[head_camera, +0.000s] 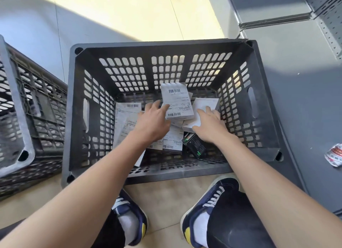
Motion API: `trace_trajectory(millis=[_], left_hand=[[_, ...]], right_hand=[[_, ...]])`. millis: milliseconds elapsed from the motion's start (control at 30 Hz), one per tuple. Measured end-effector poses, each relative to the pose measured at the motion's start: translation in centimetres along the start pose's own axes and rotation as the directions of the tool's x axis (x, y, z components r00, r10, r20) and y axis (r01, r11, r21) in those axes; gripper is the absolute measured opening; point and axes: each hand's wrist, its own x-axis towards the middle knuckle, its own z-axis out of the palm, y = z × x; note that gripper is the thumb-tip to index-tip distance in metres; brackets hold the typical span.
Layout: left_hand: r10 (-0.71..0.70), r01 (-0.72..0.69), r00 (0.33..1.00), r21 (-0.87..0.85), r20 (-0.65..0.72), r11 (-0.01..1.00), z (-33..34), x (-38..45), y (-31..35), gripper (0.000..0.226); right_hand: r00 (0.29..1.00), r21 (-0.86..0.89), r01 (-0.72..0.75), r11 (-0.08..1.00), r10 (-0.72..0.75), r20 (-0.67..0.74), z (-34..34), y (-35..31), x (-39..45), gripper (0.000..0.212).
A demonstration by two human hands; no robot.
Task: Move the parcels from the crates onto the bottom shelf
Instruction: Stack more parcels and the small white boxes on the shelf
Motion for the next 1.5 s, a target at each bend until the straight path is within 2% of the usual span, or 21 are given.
trace_trajectory(millis=[267,400,533,667,733,833,933,967,1067,1167,1367,1500], left_hand=[[0.166,-0.176,0.983,0.143,0.075,0.974,2.1,3.1,1.8,0.066],[0.142,-0.159,0.983,0.155,0.118,0.975,3.1,3.1,0.7,0.058],[0.163,-0.173,0.984,0.162,0.072,0.972,3.5,2.5,-0.8,0.053],[0.174,-0.175,0.985,0.126,0.019,0.976,3.6,2.3,-1.8,0.033],[0.169,-0.167,0.986,0.104,-0.010,0.980,3.5,2.5,-2.1,0.025],[0.143,-0.138,0.987,0.063,-0.074,0.988,3.3,3.0,-1.7,0.018],[0.078,-0.074,0.988,0.034,-0.136,0.997,3.3,3.7,-0.5,0.026],[0.056,-0.053,0.987,0.024,-0.150,0.998,3.3,4.0,-0.1,0.031],[-0.010,0.004,0.990,-0.038,-0.138,0.999,3.6,5.1,1.2,0.048],[-0.056,0.053,0.997,-0.055,-0.055,0.997,4.2,6.1,1.6,0.064],[-0.084,0.084,0.996,-0.010,-0.021,0.996,5.3,6.7,1.2,0.075],[-0.084,0.082,0.995,-0.048,-0.055,0.996,5.4,6.8,1.0,0.072]], right_hand=[[0.999,-0.117,0.021,0.993,-0.017,0.035,0.9,0.8,2.2,0.073],[0.998,-0.181,0.050,0.982,-0.040,0.054,1.0,1.1,2.3,0.054],[0.996,-0.179,0.076,0.981,-0.068,0.053,1.0,1.6,2.3,0.042],[0.997,-0.174,0.070,0.982,-0.063,0.050,0.3,2.1,1.9,0.045],[0.997,-0.175,0.073,0.982,-0.065,0.050,-0.1,2.5,1.8,0.053],[0.996,-0.118,0.053,0.992,-0.045,0.071,-0.3,2.8,1.9,0.058],[1.000,-0.062,0.008,0.998,-0.008,0.008,0.1,2.2,2.4,0.043],[1.000,-0.068,0.000,0.998,-0.001,-0.015,0.2,1.9,2.7,0.045],[0.999,-0.090,-0.035,0.995,0.032,-0.036,1.3,1.3,3.8,0.066],[0.995,-0.099,-0.095,0.991,0.092,-0.031,2.5,1.4,4.5,0.079],[0.992,-0.085,-0.128,0.988,0.128,-0.008,2.8,1.2,5.2,0.085],[0.988,-0.067,-0.151,0.986,0.151,-0.009,3.2,0.8,5.6,0.094]])
